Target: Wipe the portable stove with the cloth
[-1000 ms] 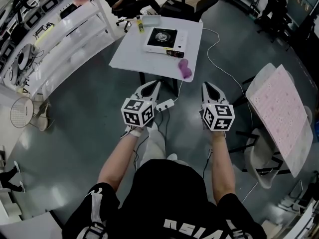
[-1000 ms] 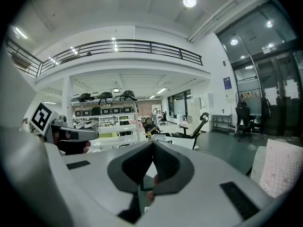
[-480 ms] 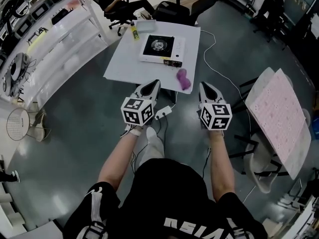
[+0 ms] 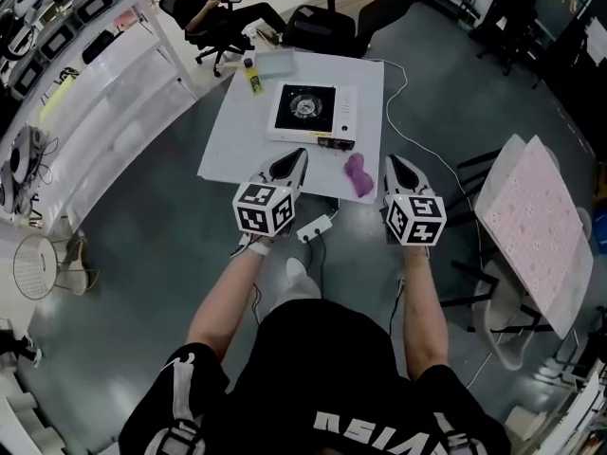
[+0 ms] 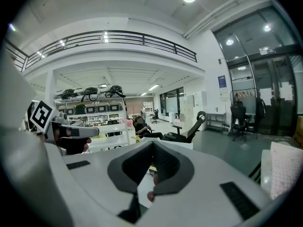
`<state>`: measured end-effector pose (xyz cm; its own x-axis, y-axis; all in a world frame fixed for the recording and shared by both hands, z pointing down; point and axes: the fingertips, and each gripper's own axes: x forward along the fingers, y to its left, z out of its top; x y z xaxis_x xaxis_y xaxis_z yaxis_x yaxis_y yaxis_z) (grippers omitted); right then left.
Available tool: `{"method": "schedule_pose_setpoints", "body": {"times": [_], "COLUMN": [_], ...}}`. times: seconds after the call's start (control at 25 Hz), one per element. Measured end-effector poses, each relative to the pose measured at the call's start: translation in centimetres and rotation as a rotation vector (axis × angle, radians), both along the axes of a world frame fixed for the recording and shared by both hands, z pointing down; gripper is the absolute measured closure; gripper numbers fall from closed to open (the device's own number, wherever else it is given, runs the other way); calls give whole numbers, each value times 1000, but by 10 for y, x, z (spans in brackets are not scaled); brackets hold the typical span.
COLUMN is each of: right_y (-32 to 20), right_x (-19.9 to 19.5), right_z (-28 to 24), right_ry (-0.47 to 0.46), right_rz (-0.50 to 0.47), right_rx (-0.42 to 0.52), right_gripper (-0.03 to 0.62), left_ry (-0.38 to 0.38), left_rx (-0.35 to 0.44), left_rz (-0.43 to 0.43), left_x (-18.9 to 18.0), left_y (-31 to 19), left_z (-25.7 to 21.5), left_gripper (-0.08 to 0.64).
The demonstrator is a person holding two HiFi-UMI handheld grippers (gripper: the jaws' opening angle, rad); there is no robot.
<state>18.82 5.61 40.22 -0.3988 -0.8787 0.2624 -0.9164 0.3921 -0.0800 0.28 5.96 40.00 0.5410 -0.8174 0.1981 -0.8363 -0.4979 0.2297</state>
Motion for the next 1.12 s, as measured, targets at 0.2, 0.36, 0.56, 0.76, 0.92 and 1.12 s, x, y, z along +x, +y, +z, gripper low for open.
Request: {"method": "schedule_pose_setpoints", "body": {"times": [0.2,0.36,0.56,0.76,0.92,1.12], "right_y": [-35,-52,-65,-71,-80,-96], "right_x": [-17,-27,-35,-35,-33,-28], "right_z": [3,10,18,25,33,54], "right_ry": [3,15,26,40,46,38], "right_rz": [34,56,85,84,69,53], "right_rx": [-14,-29,-46,-58,-68,-92], "right_gripper": [581,581,581,581,581,581], "left_ry": [-3,-1,-9,-17,-23,-41], "left_rx": [-12,-20,-35,-46,-61,-78], "left_rz": [35,55,81,91,82,69], "left_x": [-17,-28,-41,-42,-41,-37], "left_y": [-39,-61,-78,-86,-93,-101], "left_z": [3,11,24,36,46,61], "left_gripper": [551,551,551,551,551,551]}}
